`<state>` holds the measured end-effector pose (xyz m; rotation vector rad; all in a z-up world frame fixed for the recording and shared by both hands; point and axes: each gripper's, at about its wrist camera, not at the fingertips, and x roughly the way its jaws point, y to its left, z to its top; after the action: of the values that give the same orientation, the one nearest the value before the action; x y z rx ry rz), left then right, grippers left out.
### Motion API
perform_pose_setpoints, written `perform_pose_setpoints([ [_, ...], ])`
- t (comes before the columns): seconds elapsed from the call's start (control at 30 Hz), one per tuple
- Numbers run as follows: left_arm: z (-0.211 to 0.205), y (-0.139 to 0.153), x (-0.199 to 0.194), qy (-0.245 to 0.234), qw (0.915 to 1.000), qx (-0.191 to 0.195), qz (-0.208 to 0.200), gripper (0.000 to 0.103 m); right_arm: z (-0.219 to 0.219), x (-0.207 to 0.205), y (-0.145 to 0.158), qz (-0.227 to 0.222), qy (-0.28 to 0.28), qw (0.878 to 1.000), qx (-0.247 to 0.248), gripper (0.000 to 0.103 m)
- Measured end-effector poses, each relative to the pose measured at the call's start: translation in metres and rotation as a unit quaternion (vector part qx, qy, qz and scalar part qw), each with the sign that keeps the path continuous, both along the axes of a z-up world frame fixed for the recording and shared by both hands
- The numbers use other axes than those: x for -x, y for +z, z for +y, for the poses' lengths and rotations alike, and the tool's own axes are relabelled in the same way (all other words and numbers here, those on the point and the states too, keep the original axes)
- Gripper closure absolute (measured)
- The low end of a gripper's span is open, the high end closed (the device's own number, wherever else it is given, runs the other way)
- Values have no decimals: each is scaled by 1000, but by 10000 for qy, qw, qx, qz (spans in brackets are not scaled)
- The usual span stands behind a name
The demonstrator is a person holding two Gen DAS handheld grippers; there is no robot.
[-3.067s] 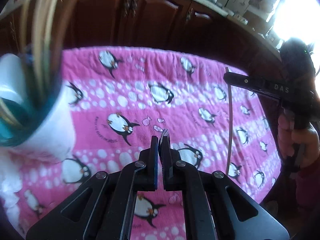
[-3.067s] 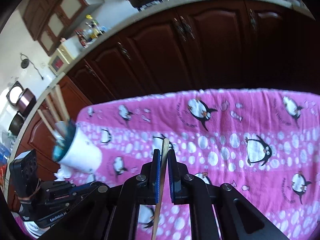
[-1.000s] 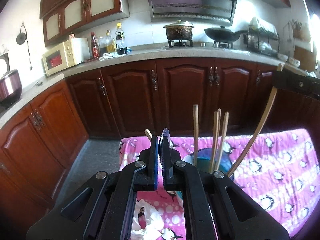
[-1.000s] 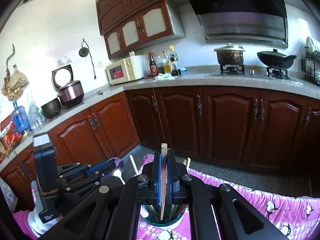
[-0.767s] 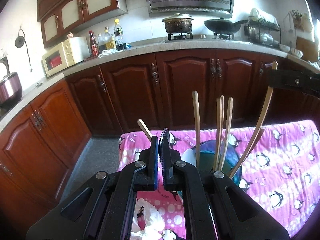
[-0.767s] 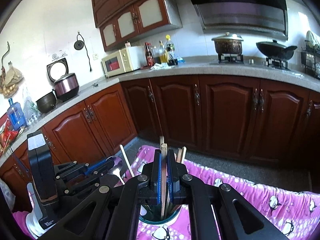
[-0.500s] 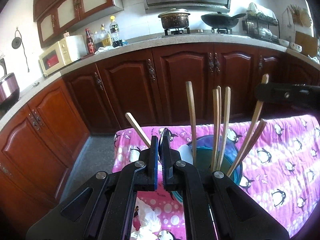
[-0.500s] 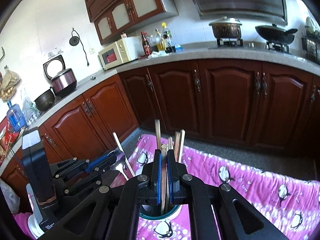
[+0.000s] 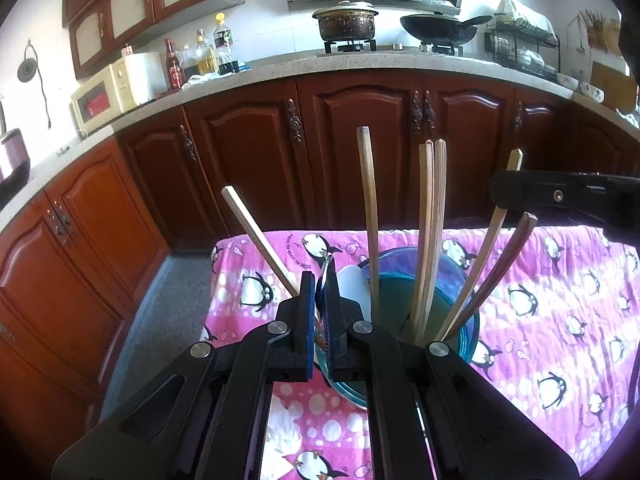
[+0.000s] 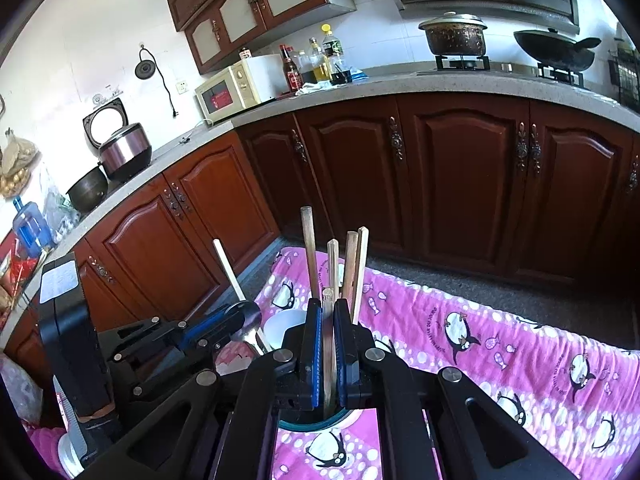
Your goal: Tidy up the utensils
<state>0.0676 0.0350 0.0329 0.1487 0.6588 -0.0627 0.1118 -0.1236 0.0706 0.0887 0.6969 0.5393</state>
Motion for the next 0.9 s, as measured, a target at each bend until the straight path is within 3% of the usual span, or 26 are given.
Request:
perform_pose_setpoints([
  [0.37,2,4,3,13,9999,90,71,95,-3,9,4,-59,-75,10000,-27,74],
  [0.57,7,10,11,59,9997,247,45,70,-8,17,10,-90,-154,9998,-122,72],
  [0.63,9,13,15,87,9995,287,28,62,-11,20,12,-116,-197,9996,-156,66],
  [0.9,18,25,34,222,9987,458,-62,55,-16,46,19,-278,-265,9991,-169,61],
])
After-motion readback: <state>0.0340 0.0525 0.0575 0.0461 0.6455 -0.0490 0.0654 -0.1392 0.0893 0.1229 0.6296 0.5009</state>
